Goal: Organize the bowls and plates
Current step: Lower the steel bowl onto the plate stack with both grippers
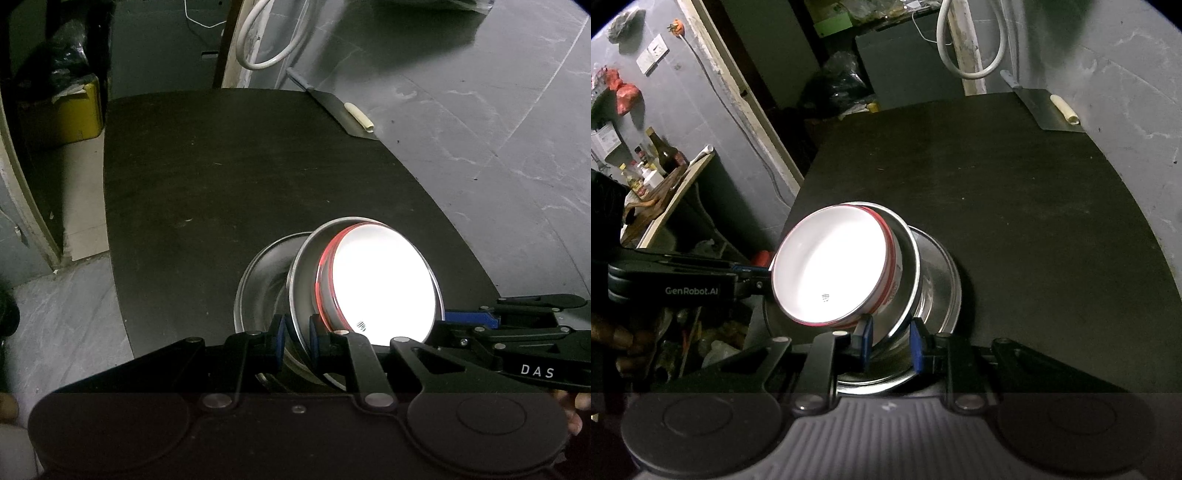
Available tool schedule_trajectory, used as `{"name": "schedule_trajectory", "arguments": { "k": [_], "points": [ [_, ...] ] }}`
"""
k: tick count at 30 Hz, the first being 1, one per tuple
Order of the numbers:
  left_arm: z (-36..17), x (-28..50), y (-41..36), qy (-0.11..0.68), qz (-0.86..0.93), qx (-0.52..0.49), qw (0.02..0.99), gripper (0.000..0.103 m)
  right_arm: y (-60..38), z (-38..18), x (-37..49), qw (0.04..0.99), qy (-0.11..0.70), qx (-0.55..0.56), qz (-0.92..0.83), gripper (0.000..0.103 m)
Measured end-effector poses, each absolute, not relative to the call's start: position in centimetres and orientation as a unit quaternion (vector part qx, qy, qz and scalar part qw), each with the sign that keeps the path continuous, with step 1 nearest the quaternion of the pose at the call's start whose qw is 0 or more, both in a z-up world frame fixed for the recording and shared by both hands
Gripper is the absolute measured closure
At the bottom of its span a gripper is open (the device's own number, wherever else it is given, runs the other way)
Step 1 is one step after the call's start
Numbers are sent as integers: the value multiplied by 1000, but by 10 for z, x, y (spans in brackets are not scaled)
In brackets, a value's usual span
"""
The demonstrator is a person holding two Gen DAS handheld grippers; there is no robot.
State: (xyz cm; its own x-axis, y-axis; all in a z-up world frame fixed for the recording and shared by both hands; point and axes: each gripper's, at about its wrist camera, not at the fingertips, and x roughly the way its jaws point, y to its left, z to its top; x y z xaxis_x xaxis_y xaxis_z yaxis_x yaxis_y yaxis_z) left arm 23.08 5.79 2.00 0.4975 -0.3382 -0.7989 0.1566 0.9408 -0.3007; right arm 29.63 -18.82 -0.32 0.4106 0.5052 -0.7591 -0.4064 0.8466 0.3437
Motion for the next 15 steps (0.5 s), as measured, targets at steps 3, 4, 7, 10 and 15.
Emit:
{"name": "schedule_trajectory", "arguments": {
  "k": [3,4,7,10,15],
  "points": [
    [20,232,58,481,-144,-94,859,89,-187,-3,297,838,471,53,270,79],
    [20,233,58,482,-144,-95,859,89,-187,-4,297,838,471,53,270,79],
    [19,234,58,484,-144,-94,858,89,-186,-4,298,837,473,53,269,79],
    [19,235,57,486,-143,-94,857,89,-186,-5,298,837,474,52,269,79],
    [18,238,57,491,-142,-94,854,89,-185,-5,299,836,475,52,269,79]
  ]
}}
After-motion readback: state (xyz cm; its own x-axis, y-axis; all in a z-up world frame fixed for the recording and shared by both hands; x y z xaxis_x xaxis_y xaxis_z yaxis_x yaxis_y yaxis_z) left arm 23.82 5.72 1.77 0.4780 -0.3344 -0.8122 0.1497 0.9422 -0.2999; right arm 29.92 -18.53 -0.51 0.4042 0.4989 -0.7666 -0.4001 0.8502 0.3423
